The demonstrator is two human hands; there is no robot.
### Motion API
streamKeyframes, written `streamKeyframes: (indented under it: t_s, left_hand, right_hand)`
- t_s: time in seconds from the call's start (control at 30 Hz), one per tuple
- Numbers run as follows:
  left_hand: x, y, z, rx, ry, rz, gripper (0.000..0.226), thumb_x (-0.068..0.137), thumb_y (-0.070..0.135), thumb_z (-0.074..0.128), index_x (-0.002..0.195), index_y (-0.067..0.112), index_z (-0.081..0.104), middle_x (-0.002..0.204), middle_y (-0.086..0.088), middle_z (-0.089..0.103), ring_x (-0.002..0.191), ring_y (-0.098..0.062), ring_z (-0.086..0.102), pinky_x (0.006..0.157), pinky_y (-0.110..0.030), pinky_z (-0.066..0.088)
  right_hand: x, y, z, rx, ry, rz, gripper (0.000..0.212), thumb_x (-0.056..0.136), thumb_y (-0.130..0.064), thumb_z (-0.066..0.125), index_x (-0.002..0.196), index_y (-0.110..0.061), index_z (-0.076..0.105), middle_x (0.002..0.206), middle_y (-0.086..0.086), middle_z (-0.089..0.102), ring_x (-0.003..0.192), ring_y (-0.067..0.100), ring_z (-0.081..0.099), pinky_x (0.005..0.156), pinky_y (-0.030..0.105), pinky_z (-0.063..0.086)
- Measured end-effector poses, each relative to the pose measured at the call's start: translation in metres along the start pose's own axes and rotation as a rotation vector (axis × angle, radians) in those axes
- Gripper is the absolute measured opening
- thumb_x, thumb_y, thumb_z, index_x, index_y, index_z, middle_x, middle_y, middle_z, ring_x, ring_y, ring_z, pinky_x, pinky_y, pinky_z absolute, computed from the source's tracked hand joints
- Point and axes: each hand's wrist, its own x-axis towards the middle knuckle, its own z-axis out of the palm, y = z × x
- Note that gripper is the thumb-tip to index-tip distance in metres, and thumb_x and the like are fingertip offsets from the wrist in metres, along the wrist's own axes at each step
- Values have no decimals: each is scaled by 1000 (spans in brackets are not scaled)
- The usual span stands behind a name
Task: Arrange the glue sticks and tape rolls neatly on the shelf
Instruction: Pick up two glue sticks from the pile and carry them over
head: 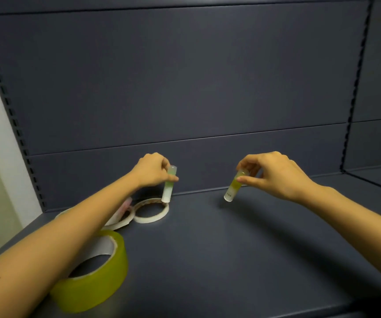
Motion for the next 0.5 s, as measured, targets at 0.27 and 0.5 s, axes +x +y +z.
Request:
streamKeyframes:
  t_s: [0.27,0.5]
  left_hand:
    - [-35,119,5,-156,164,214,26,68,39,79,77,24,60,68,7,66,70,-18,62,79,-42,54]
    - [-61,239,41,-296,137,308,21,72,40,76,81,24,66,75,3,69,76,-17,64,81,-42,54]
  right_hand:
    - [-55,55,-52,-53,38,84,27,83,-47,64,105,-32,62,82,-19,58,69,1,54,55,16,38]
    - [-132,122,-117,-87,87,175,26,83,-43,65,105,-29,63,84,-16,60,78,10,60,67,26,48]
